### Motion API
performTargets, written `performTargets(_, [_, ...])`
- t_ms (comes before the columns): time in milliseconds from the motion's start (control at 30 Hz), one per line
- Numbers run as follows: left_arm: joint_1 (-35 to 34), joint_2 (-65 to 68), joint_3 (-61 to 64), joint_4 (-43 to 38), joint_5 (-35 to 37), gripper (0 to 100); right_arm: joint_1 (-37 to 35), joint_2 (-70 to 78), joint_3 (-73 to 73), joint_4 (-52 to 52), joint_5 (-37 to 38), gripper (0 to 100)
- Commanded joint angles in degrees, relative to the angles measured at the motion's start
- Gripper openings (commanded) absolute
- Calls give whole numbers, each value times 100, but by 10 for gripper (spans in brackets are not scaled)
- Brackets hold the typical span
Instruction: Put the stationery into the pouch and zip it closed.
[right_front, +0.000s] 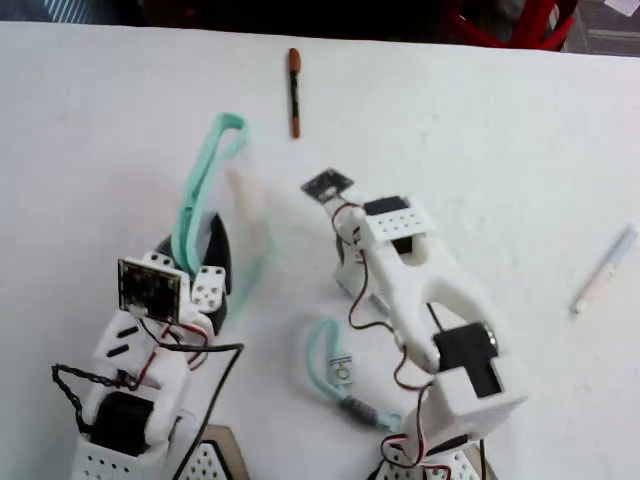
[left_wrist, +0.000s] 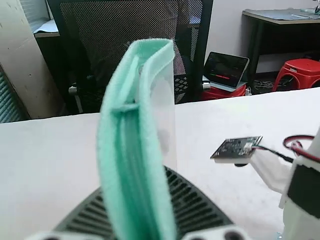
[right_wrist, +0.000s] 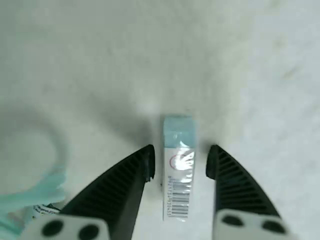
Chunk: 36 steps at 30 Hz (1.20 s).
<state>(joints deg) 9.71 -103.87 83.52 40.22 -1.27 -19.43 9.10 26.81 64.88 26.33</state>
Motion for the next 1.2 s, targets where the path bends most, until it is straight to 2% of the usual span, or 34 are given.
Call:
performTargets(0, [-84, -75, -62, -167, 35, 22, -31, 224, -26, -189, -44, 123])
performTargets(67, [-66, -75, -62, -149, 35, 22, 101, 259, -176, -286, -44, 3])
performTargets(133, [-40, -75, -62, -132, 35, 22, 374, 127, -457, -110, -88, 39])
performTargets(200, [-31, -75, -62, -132, 35, 22, 593, -242, -879, 330, -123, 13])
performTargets(300, [-22, -75, -62, -132, 35, 22, 673, -1253, -1600, 1112, -598, 19])
performTargets(400, [-22, -75, -70, -132, 35, 22, 453, -2589, -2242, 1525, -888, 19])
performTargets(500, [-22, -75, -97, -132, 35, 22, -110, -3873, -2716, 1534, -941, 19])
performTargets(567, [57, -75, -105, -123, 53, 22, -541, -4576, -2884, 1244, -958, 19])
performTargets(667, [453, -75, -299, 88, 202, 22, -1051, -5332, -2848, 418, -1380, 19])
performTargets(867, [1666, -84, -1169, 1081, 167, 22, -1253, -5631, -2092, -1288, -2400, 19])
performTargets(1033, [1727, -84, -1152, 1125, 158, 22, -1262, -5631, -1442, -1807, -3182, 19])
performTargets(1167, [1727, -84, -1020, 1099, 149, 23, -1262, -5631, -1046, -1815, -3270, 19])
